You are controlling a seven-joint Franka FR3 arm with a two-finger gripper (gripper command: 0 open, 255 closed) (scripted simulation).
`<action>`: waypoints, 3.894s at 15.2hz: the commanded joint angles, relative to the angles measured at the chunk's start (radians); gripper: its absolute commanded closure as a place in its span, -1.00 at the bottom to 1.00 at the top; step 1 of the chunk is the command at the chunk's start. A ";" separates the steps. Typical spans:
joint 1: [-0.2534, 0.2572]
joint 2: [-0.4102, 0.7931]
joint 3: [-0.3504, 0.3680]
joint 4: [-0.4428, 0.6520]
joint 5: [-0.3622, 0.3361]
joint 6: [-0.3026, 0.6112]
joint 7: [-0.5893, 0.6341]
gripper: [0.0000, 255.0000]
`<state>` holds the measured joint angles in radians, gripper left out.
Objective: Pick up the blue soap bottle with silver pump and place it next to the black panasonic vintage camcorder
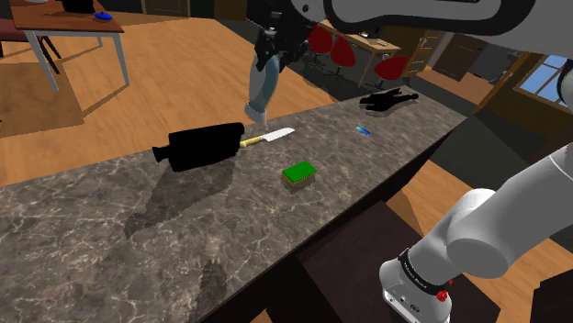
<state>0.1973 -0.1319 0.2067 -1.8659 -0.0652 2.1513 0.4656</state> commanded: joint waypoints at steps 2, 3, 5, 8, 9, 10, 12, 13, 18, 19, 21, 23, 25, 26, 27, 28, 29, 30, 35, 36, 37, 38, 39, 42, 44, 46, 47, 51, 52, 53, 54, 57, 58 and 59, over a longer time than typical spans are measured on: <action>0.000 -0.001 0.000 -0.040 -0.002 0.040 0.004 1.00; 0.000 0.000 0.000 -0.053 -0.003 0.054 0.005 1.00; 0.000 0.000 0.001 -0.079 -0.004 0.081 0.007 1.00; 0.000 0.003 0.001 -0.117 -0.007 0.120 0.012 1.00; 0.000 0.004 0.001 -0.129 -0.009 0.134 0.013 1.00; -0.001 0.006 0.002 -0.141 -0.010 0.147 0.015 1.00; -0.001 0.010 0.002 -0.163 -0.013 0.173 0.019 1.00; -0.001 0.012 0.003 -0.175 -0.014 0.187 0.020 1.00; -0.002 0.026 0.004 -0.227 -0.024 0.253 0.031 1.00; -0.002 0.030 0.005 -0.237 -0.027 0.266 0.034 1.00; -0.003 0.037 0.005 -0.256 -0.032 0.292 0.039 1.00; -0.004 0.046 0.006 -0.274 -0.038 0.318 0.044 1.00; -0.004 0.055 0.007 -0.291 -0.044 0.345 0.051 1.00; -0.005 0.060 0.007 -0.299 -0.048 0.358 0.054 1.00; -0.005 0.066 0.007 -0.308 -0.052 0.371 0.058 1.00; -0.005 0.071 0.008 -0.315 -0.056 0.384 0.061 1.00; -0.006 0.077 0.008 -0.323 -0.060 0.397 0.065 1.00; -0.006 0.083 0.008 -0.330 -0.065 0.410 0.069 1.00; -0.009 0.115 0.009 -0.364 -0.091 0.475 0.092 1.00; -0.009 0.123 0.008 -0.370 -0.097 0.488 0.098 1.00; -0.009 0.130 0.008 -0.376 -0.104 0.500 0.103 1.00; -0.010 0.138 0.008 -0.382 -0.111 0.513 0.109 1.00; -0.010 0.146 0.008 -0.387 -0.118 0.526 0.115 1.00; -0.011 0.170 0.005 -0.402 -0.142 0.564 0.136 1.00; -0.010 0.188 0.003 -0.410 -0.160 0.589 0.151 1.00; -0.009 0.212 -0.002 -0.420 -0.187 0.621 0.173 1.00; -0.009 0.212 -0.002 -0.420 -0.187 0.621 0.173 1.00; -0.009 0.212 -0.002 -0.420 -0.187 0.621 0.173 1.00; -0.009 0.212 -0.002 -0.420 -0.187 0.621 0.173 1.00; -0.009 0.212 -0.002 -0.420 -0.187 0.621 0.173 1.00; -0.009 0.212 -0.002 -0.420 -0.187 0.621 0.173 1.00; -0.008 0.212 -0.002 -0.420 -0.187 0.621 0.173 -1.00; -0.008 0.212 -0.002 -0.420 -0.187 0.620 0.173 -1.00; -0.008 0.212 -0.002 -0.420 -0.187 0.620 0.173 -1.00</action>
<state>0.1888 0.0798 0.2044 -2.2856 -0.2519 2.7718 0.6389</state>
